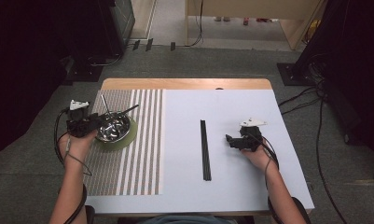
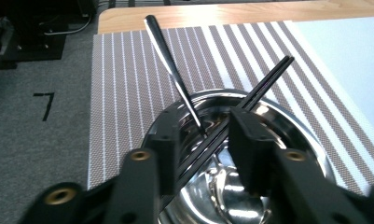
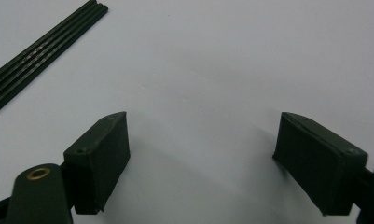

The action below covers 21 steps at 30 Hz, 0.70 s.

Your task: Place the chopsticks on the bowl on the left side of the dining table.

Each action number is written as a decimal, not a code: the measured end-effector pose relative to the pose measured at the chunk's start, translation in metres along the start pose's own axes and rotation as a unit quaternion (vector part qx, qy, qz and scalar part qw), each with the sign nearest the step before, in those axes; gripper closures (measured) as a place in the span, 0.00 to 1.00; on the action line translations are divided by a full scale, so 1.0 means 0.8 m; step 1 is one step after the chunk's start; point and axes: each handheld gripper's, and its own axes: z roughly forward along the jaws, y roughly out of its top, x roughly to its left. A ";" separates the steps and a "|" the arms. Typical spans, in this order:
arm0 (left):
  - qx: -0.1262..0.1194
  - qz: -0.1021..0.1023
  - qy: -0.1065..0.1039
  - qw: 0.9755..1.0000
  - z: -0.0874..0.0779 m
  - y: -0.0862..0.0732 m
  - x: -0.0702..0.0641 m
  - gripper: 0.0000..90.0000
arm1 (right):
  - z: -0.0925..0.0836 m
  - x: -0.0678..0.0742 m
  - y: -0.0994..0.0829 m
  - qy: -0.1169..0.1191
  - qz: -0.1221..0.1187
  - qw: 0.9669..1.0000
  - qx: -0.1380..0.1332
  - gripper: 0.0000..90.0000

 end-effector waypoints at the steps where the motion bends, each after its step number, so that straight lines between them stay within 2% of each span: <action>1: 0.000 0.004 0.003 1.000 0.001 0.001 -0.002 0.82 | 0.000 0.000 0.000 0.000 0.000 1.000 0.000 0.19; 3: -0.003 0.008 0.001 1.000 0.003 0.003 -0.004 0.87 | 0.000 0.000 0.000 0.000 0.000 1.000 0.000 0.19; 5: -0.004 0.004 -0.002 1.000 0.006 0.005 -0.005 0.91 | 0.000 0.000 0.000 0.000 0.000 1.000 0.000 0.19; 9: 0.000 0.000 -0.010 1.000 0.012 0.007 -0.007 0.95 | 0.000 0.000 0.000 0.000 -0.001 1.000 0.000 0.19; 11: 0.008 -0.012 -0.012 1.000 0.015 0.007 -0.008 0.99 | 0.000 0.000 0.000 0.000 -0.001 1.000 -0.001 0.19; 15: 0.012 -0.022 -0.017 1.000 0.021 0.009 -0.009 1.00 | 0.000 0.000 0.000 0.000 -0.002 1.000 -0.001 0.19; 21: 0.010 -0.021 -0.022 0.999 0.030 0.010 -0.012 1.00 | 0.000 0.000 0.000 0.000 -0.002 1.000 -0.001 0.19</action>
